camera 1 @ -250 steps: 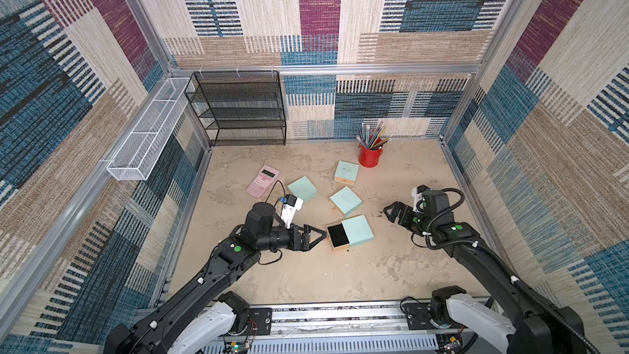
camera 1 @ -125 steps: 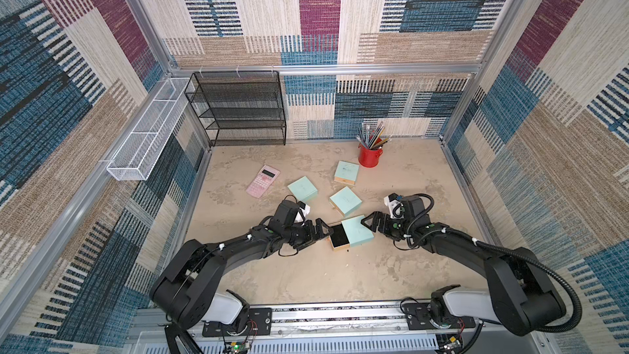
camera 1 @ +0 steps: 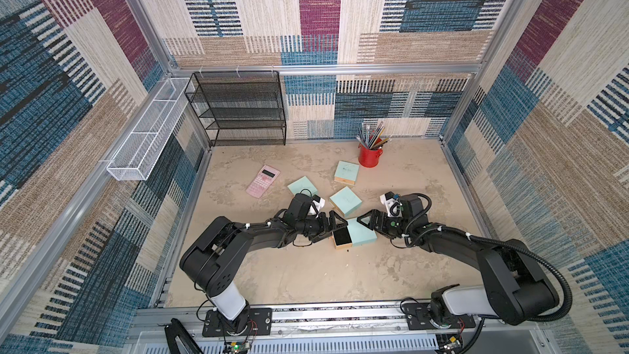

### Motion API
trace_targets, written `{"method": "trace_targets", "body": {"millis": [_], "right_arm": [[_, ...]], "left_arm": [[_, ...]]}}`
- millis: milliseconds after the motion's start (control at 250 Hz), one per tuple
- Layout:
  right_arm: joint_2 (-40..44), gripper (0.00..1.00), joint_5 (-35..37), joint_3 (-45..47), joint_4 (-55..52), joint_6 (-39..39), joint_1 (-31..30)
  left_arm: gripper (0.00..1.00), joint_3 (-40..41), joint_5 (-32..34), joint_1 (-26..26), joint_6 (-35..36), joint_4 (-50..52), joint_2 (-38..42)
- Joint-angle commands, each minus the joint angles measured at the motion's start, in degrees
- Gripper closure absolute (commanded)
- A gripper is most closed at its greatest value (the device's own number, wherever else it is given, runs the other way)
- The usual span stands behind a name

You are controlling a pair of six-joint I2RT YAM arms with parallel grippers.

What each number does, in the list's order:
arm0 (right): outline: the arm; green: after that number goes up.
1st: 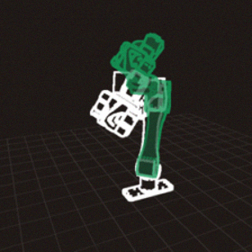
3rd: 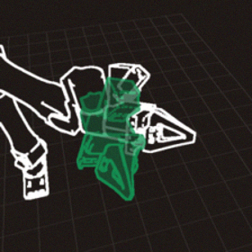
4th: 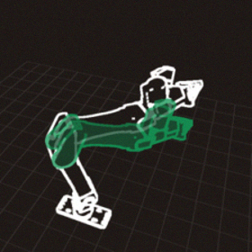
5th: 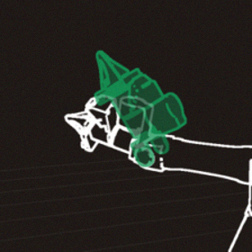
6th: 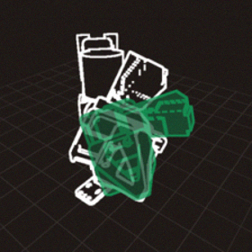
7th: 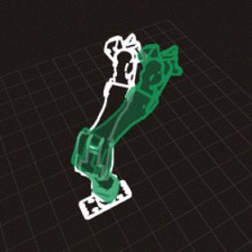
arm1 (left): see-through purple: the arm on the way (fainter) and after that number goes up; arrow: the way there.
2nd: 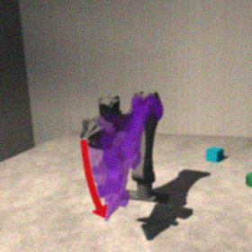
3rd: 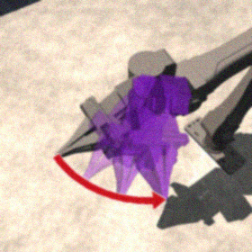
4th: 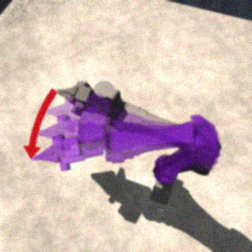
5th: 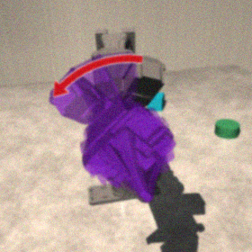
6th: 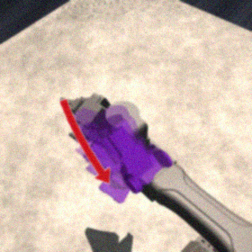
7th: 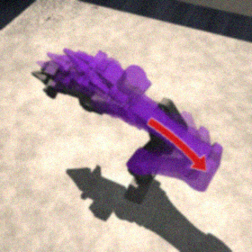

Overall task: Take out the earrings from the drawer-style jewelry box
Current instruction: Close the drawer of the jewelry box.

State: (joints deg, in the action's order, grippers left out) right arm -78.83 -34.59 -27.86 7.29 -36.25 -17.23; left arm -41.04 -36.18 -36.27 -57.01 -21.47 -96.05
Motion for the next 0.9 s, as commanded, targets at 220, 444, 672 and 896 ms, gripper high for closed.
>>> {"method": "trace_targets", "body": {"millis": [220,444,672,896], "right_arm": [[0.1,0.00,-2.9,0.9,3.5,-1.8,0.0],[0.5,0.01,-3.4,2.4,5.0,-3.0,0.0],[1.7,0.01,-3.1,3.4,5.4,-3.7,0.0],[1.6,0.01,-3.4,3.8,6.3,-4.0,-0.1]], "left_arm": [[0.02,-1.5,-1.2,-0.8,-2.3,-6.0,-2.5],[0.02,-2.8,-1.4,-1.3,-3.4,-7.3,-4.8],[0.02,-4.5,-1.8,-2.3,-4.0,-9.5,-7.2],[0.01,-5.4,-2.7,-3.5,-7.4,-15.8,-10.3]]}}
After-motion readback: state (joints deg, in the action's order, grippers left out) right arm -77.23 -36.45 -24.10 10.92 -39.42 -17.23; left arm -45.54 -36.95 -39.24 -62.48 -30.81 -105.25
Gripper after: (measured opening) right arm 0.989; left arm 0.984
